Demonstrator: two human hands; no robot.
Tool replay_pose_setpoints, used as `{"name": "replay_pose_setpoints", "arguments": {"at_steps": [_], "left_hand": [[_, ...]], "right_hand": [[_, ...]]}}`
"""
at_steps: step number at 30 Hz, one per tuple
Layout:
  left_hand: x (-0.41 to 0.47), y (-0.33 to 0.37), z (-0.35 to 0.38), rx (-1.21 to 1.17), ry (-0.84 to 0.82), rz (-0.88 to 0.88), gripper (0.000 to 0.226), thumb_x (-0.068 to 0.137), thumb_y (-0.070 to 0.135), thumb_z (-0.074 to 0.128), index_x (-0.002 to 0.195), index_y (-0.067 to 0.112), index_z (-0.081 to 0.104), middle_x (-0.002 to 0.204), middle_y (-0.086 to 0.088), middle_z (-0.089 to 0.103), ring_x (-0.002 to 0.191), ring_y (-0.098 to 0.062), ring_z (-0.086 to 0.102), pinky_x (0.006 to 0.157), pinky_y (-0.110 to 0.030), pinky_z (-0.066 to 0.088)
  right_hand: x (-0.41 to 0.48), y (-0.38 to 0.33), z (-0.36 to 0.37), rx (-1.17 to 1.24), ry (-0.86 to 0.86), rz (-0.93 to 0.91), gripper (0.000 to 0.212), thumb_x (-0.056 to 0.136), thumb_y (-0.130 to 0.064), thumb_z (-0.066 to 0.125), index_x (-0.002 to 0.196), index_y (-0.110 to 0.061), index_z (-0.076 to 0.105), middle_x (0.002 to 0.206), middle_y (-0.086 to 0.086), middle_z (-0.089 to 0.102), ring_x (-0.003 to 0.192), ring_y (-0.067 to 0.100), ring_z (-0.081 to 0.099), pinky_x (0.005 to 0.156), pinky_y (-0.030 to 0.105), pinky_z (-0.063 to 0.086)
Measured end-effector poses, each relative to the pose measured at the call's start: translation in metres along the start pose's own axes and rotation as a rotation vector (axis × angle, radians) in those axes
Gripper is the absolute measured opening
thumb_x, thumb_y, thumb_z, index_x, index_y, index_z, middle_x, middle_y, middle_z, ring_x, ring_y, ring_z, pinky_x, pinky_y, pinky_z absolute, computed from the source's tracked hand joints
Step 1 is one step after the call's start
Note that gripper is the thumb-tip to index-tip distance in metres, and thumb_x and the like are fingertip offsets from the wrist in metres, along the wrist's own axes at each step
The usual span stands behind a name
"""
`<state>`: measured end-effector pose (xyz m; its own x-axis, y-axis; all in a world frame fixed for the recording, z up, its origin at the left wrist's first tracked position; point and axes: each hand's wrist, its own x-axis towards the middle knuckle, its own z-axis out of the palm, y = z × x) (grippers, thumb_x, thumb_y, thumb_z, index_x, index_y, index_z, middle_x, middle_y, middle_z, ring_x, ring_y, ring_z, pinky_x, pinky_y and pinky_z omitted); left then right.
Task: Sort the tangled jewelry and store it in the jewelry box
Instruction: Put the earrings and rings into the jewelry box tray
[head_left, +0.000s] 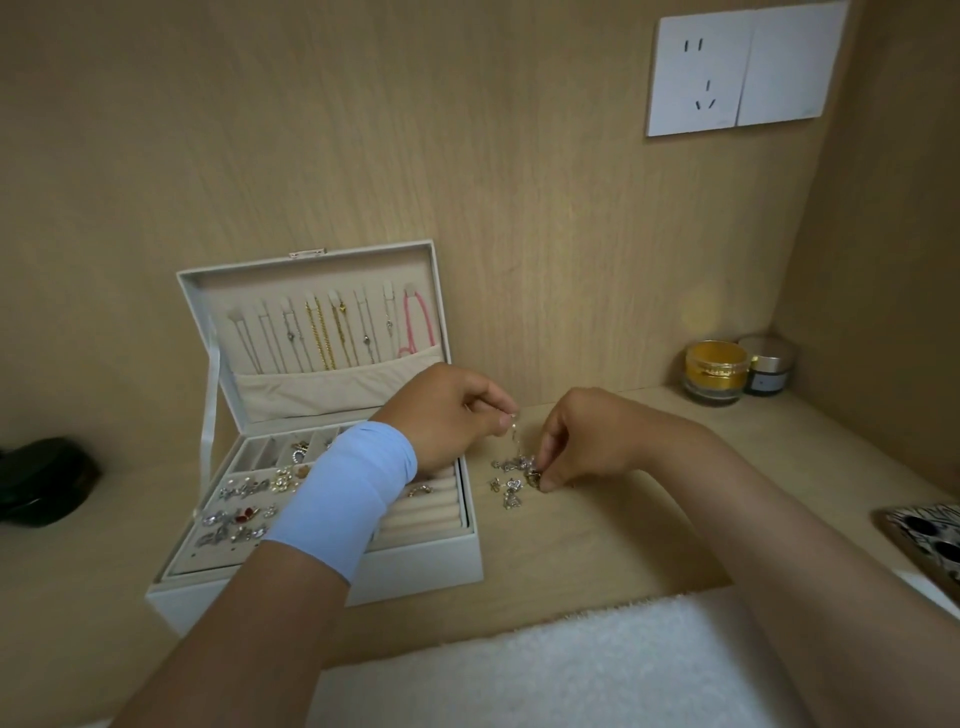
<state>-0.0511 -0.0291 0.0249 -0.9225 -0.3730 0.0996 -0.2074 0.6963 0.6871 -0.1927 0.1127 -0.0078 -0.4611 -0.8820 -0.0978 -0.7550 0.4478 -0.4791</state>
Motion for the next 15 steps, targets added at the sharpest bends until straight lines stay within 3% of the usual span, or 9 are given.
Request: {"name": "replay_pose_setpoints", "arguments": {"at_steps": [3,7,10,12,15], "left_hand": [[-0.003,0.0,-0.001,0.019,-0.043,0.015,0.021,0.091,0.018,0.069,0.109,0.029,0.073,0.087,0.014,0.073,0.086,0.003,0.065,0.086,-0.016,0.046],[-0.005,0.002,-0.005,0.034,-0.067,0.046,0.02,0.096,0.012,0.06,0.106,0.022,0.074,0.09,0.013,0.072,0.055,0.018,0.055,0.057,-0.002,0.039],[-0.004,0.0,-0.007,0.027,-0.048,0.071,0.018,0.097,0.015,0.059,0.1,0.02,0.076,0.08,0.021,0.07,0.064,0.02,0.056,0.07,-0.006,0.041],[-0.003,-0.004,-0.009,0.007,-0.049,0.057,0.018,0.098,0.019,0.058,0.099,0.021,0.076,0.076,0.022,0.069,0.061,0.013,0.055,0.069,-0.009,0.041],[-0.004,-0.01,-0.012,-0.077,-0.019,0.031,0.019,0.099,0.022,0.056,0.097,0.022,0.075,0.079,0.02,0.069,0.068,-0.004,0.058,0.076,-0.024,0.051]], "right_hand": [[0.001,-0.005,0.002,-0.139,0.053,0.027,0.025,0.064,-0.045,0.09,0.082,-0.032,0.08,0.076,-0.017,0.073,0.078,0.0,0.066,0.076,0.027,0.055],[0.001,-0.012,0.005,-0.204,0.067,0.03,0.025,0.066,-0.052,0.086,0.08,-0.032,0.077,0.08,-0.015,0.073,0.081,0.004,0.066,0.077,0.03,0.056],[0.0,-0.016,0.007,-0.281,0.098,0.031,0.026,0.068,-0.056,0.08,0.076,-0.033,0.074,0.08,-0.014,0.072,0.081,0.008,0.065,0.073,0.029,0.054],[-0.001,-0.02,0.009,-0.324,0.118,0.031,0.036,0.067,-0.062,0.078,0.082,-0.029,0.076,0.08,-0.012,0.071,0.08,0.009,0.064,0.072,0.029,0.053],[0.0,-0.023,0.011,-0.329,0.122,0.03,0.039,0.068,-0.061,0.078,0.085,-0.025,0.077,0.08,-0.009,0.071,0.081,0.012,0.065,0.073,0.03,0.054]]}}
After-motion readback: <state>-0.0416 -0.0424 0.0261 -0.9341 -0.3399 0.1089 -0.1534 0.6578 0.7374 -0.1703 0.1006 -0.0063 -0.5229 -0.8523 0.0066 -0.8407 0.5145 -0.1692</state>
